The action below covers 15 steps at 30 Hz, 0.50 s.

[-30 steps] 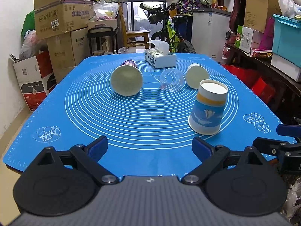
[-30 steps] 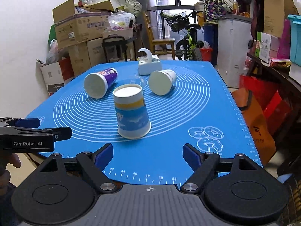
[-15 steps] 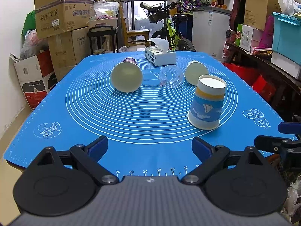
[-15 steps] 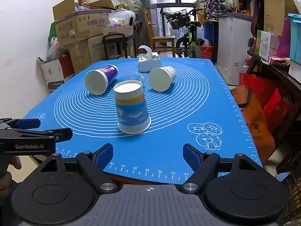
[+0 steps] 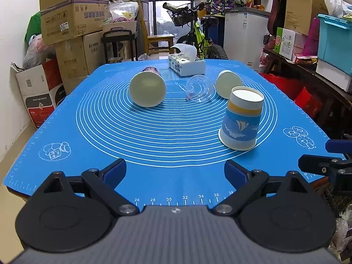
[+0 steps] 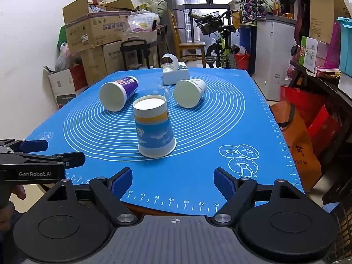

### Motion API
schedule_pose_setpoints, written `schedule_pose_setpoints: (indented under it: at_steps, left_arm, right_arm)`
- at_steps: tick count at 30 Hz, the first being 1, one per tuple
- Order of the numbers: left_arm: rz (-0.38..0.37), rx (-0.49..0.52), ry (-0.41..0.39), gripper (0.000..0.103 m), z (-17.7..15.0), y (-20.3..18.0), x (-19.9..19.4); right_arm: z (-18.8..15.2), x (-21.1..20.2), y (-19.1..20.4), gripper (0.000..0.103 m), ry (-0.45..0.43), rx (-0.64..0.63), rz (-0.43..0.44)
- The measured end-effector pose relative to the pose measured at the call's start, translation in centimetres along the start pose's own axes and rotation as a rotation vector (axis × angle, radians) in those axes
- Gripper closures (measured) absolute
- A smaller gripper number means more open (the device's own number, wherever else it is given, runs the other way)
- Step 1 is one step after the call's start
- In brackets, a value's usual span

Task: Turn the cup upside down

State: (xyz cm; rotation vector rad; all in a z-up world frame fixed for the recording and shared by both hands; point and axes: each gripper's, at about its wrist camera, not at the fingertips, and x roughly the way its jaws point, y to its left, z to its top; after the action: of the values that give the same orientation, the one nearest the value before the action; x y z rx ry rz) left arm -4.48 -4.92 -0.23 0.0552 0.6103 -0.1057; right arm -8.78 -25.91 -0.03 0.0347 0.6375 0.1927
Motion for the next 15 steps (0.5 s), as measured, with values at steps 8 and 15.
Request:
schedule_pose_setpoints:
  at_steps: [8, 15]
  left_arm:
    - [-0.001, -0.001, -0.002, 0.008, -0.04, 0.01, 0.02]
    - [-0.003, 0.000, -0.002, 0.008, -0.12, -0.07, 0.04]
  right_arm:
    - [0.24, -0.22, 0.24, 0.019, -0.003, -0.015, 0.003]
    - [0.23, -0.33, 0.30, 0.019, 0.000, -0.015, 0.010]
